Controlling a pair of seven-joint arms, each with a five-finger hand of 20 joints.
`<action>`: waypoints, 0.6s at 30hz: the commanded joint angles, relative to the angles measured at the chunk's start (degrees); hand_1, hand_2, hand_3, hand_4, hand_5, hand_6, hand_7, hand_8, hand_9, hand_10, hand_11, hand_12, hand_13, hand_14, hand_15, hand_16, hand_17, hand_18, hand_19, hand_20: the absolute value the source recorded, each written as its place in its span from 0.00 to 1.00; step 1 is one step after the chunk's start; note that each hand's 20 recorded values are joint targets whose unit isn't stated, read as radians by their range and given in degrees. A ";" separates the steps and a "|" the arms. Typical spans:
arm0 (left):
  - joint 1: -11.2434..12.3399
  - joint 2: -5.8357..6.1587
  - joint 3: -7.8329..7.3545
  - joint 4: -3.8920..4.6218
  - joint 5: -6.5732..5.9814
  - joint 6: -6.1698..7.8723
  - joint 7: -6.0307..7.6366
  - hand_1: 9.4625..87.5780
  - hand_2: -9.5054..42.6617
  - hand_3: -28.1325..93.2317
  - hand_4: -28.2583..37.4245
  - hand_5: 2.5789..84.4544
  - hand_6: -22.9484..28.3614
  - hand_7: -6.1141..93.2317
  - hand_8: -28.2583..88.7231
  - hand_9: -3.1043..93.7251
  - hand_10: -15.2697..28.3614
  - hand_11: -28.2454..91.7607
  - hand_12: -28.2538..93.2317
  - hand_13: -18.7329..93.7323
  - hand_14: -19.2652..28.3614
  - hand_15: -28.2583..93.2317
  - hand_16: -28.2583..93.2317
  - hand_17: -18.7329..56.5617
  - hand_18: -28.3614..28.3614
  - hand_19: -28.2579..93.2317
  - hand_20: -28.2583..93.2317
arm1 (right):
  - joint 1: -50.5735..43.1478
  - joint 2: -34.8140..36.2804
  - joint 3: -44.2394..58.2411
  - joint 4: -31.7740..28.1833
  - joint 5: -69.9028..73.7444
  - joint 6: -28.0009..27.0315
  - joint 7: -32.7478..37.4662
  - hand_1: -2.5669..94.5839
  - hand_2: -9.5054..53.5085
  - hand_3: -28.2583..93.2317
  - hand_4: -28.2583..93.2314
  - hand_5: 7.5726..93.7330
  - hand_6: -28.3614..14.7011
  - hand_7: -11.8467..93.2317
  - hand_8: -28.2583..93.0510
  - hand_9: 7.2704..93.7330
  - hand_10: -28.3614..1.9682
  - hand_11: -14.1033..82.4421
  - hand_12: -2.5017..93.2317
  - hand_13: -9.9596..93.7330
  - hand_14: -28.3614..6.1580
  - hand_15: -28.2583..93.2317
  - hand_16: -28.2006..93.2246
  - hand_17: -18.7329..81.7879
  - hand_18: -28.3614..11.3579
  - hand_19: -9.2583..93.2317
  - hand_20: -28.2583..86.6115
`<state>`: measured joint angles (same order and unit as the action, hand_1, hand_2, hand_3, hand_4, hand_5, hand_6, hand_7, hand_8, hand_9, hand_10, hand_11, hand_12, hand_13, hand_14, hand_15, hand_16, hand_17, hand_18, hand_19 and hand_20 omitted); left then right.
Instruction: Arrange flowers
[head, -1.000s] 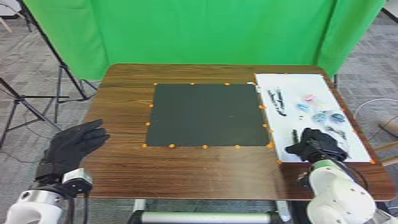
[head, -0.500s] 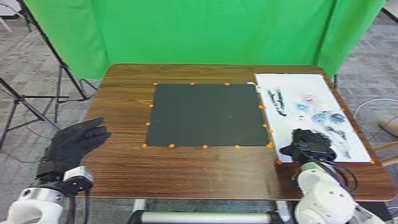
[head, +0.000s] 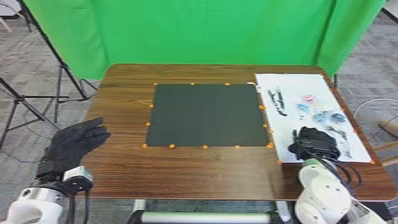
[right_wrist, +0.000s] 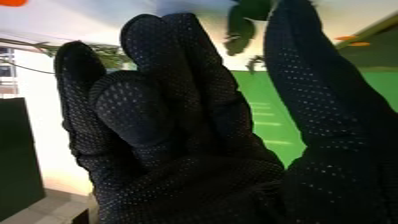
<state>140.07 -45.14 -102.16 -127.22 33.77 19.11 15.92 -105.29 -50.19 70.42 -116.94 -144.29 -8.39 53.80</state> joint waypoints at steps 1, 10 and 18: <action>0.21 -0.16 -0.09 0.16 0.16 -0.76 -0.12 0.23 0.36 0.89 0.21 0.54 0.73 0.20 0.17 0.45 0.87 0.56 0.31 0.43 1.00 0.74 0.12 0.14 0.88 0.72 0.37 | -5.47 -0.71 -1.05 6.51 3.00 -2.86 2.07 0.49 0.00 0.82 0.00 0.73 0.44 0.42 0.29 0.75 0.27 0.63 0.27 0.78 0.47 0.86 0.43 0.60 0.08 1.00 0.18; 0.49 -0.13 -0.13 0.12 0.10 -0.64 0.19 0.23 0.36 0.89 0.21 0.55 0.73 0.20 0.17 0.45 0.87 0.56 0.31 0.43 1.00 0.74 0.12 0.14 0.88 0.72 0.37 | -5.52 -1.26 -1.80 5.82 5.44 -3.87 1.35 0.57 0.00 0.77 0.00 0.80 0.50 0.43 0.37 0.83 0.40 0.60 0.32 0.83 0.55 0.84 0.44 0.62 0.10 1.00 0.18; 0.61 -0.26 -0.43 0.09 0.14 -0.62 -0.03 0.23 0.36 0.89 0.21 0.55 0.73 0.20 0.17 0.45 0.87 0.56 0.31 0.43 1.00 0.74 0.12 0.14 0.88 0.72 0.37 | -5.67 -1.30 -1.72 4.98 8.34 -3.21 0.11 0.61 0.00 0.79 0.00 0.86 0.55 0.43 0.38 0.90 0.49 0.56 0.36 0.88 0.62 0.82 0.45 0.63 0.14 1.00 0.18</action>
<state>139.95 -45.14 -102.19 -127.15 33.80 18.88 15.97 -104.90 -50.34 72.07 -116.17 -141.50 -8.55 54.40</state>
